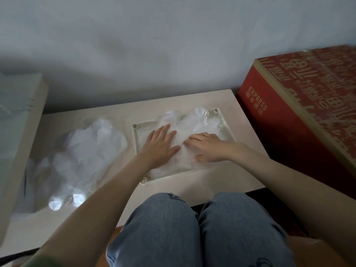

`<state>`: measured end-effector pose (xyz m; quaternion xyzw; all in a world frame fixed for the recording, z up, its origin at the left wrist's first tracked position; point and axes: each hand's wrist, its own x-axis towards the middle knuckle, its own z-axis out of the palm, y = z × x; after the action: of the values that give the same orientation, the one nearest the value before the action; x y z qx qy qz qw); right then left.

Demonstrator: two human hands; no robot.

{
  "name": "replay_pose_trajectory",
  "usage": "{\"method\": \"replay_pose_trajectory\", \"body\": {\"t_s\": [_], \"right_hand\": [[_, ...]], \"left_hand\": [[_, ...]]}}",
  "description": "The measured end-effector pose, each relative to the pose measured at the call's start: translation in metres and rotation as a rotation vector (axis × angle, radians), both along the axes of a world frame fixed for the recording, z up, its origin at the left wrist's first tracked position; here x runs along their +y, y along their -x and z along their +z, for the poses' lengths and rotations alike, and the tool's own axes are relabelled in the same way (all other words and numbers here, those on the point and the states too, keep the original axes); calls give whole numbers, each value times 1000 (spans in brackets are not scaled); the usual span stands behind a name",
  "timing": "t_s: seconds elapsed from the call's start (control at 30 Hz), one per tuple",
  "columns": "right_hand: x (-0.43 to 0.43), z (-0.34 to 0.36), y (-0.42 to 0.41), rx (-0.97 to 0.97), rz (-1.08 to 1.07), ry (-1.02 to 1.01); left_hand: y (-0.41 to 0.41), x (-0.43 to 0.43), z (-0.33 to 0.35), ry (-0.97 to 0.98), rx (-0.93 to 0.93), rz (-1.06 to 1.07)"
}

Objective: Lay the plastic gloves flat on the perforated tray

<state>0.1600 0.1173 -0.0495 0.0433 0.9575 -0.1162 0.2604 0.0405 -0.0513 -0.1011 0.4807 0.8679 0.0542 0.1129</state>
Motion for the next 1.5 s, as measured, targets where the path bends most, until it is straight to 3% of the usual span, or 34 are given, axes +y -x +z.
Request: {"method": "replay_pose_trajectory", "body": {"t_s": [0.2,0.33,0.5,0.6,0.77,1.0,1.07,1.17,1.23,1.33,1.5], "right_hand": [[1,5,9,90,-53,85],[-8,12,16,139,-38,54],[-30,24,29,174,19,-30],[-42,29,36,166,31,-83],[-61,36,45,152,42,-104],[-85,46,61,209,47,-56],[-92,47,64,209,53,-36],[-100,49,64,197,69,-3],[-102,49,63,175,70,26],[-100,51,61,157,50,63],[-97,49,63,175,-55,214]], "left_hand": [[3,-7,13,-397,47,1],[3,-31,23,-496,188,229],[13,-85,18,-193,172,646],[20,-110,8,29,100,638],[22,-125,16,-31,121,597],[26,-132,46,-253,31,775],[30,-135,46,-170,10,699],[29,-141,35,124,-6,597],[24,-143,27,169,32,601],[20,-142,23,42,77,647],[18,-130,54,-387,19,848]]}}
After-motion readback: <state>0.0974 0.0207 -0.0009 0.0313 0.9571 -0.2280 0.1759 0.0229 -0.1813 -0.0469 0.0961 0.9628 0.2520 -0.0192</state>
